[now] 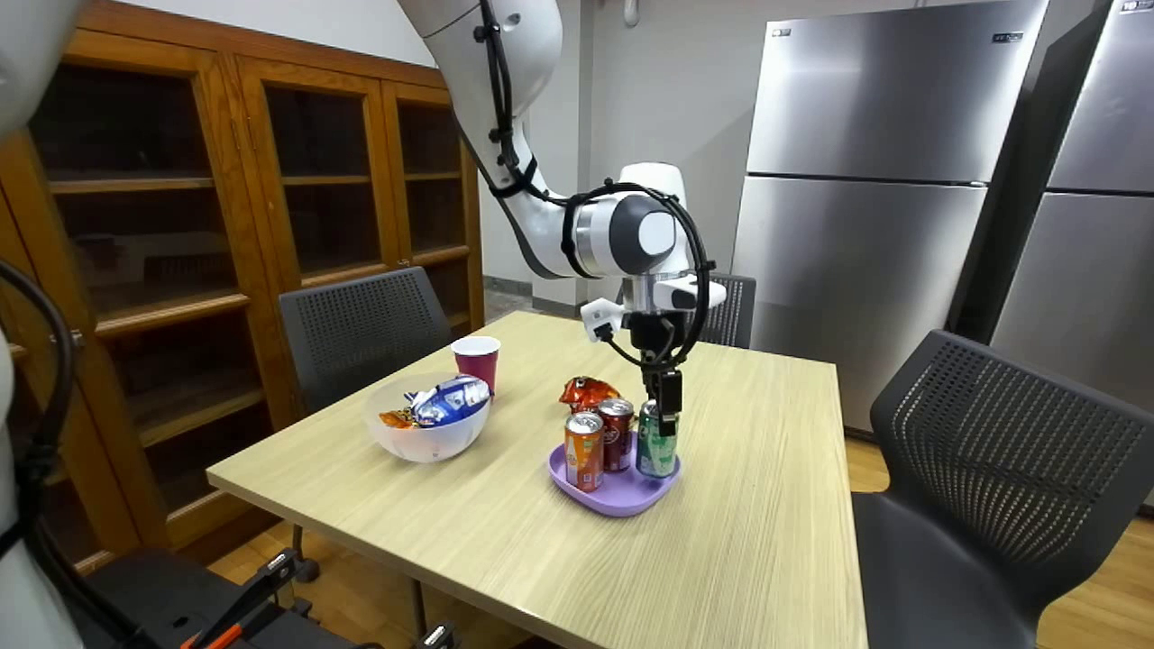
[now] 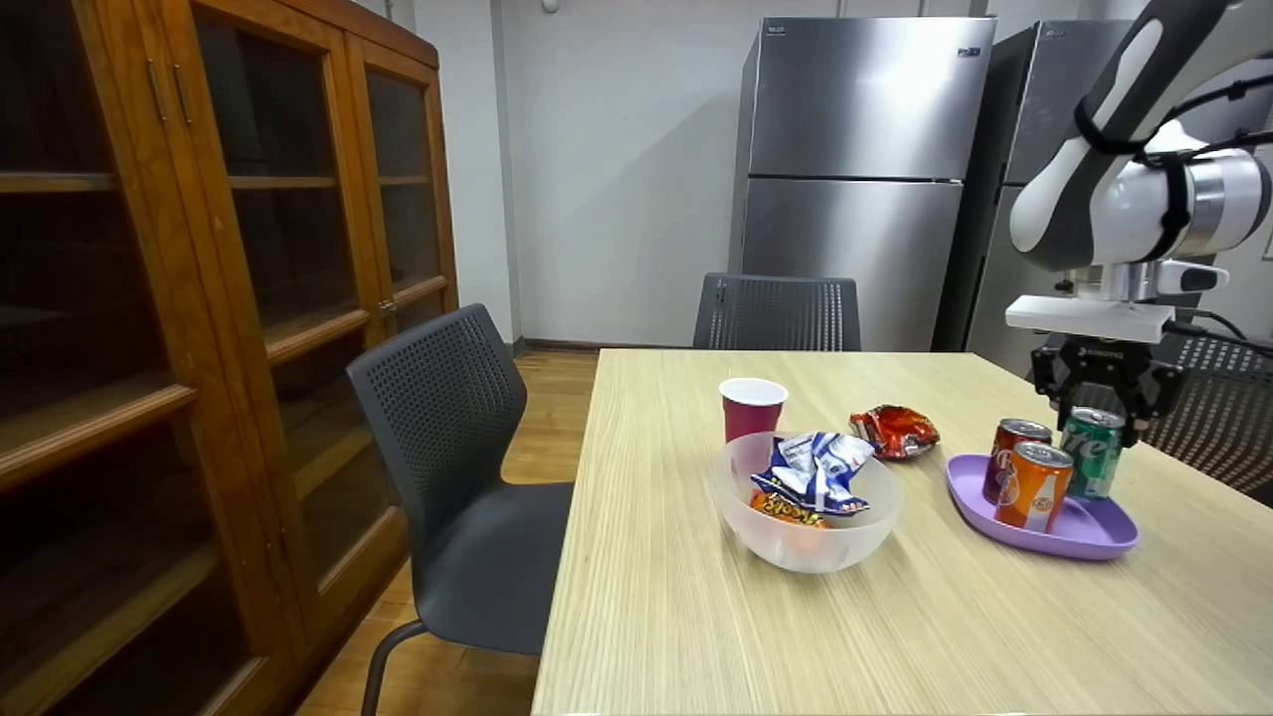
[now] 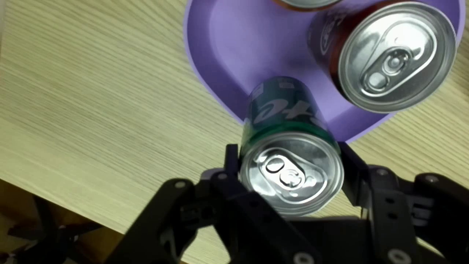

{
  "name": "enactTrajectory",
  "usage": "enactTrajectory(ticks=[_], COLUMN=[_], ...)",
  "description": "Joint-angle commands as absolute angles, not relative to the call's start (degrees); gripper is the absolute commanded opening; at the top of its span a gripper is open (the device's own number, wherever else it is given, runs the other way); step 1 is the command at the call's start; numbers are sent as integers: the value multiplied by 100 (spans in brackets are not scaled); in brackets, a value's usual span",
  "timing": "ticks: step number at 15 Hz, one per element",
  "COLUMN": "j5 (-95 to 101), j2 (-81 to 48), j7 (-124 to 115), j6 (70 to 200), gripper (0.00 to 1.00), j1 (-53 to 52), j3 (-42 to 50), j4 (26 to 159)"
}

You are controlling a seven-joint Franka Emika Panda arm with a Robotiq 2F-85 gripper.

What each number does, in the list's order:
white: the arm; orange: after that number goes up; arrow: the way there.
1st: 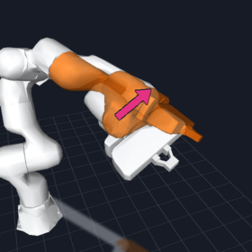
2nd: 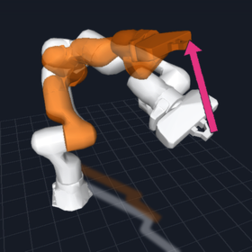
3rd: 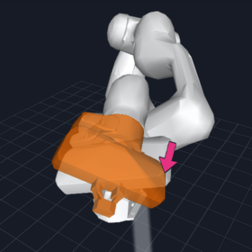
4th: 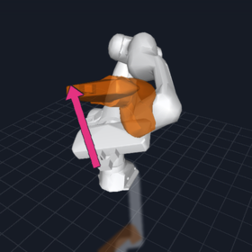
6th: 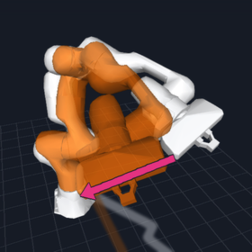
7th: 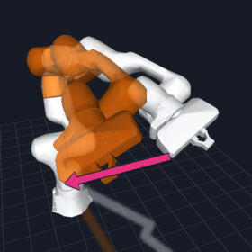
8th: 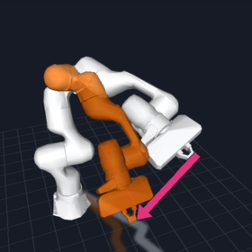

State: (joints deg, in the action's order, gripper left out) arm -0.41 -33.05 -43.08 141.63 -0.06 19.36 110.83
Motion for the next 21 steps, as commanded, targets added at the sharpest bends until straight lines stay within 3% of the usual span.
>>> enactTrajectory(ticks=[1, 15, 16, 19, 21], j5=[150, 136, 126, 119, 133], j2=[-3001, -3001, -2996, -2914, -2782], j7=[-4682, -4938, -4956, -4942, -4935], j6=[14202, 14162, 14119, 14134, 14174], gripper=[40, 40, 89, 100, 100], j1=[-158, -173, -172, -154, -145], j3=[1976, 1944, 1948, 1950, 1964], j4=[11431, 11567, 11565, 11619, 11679])
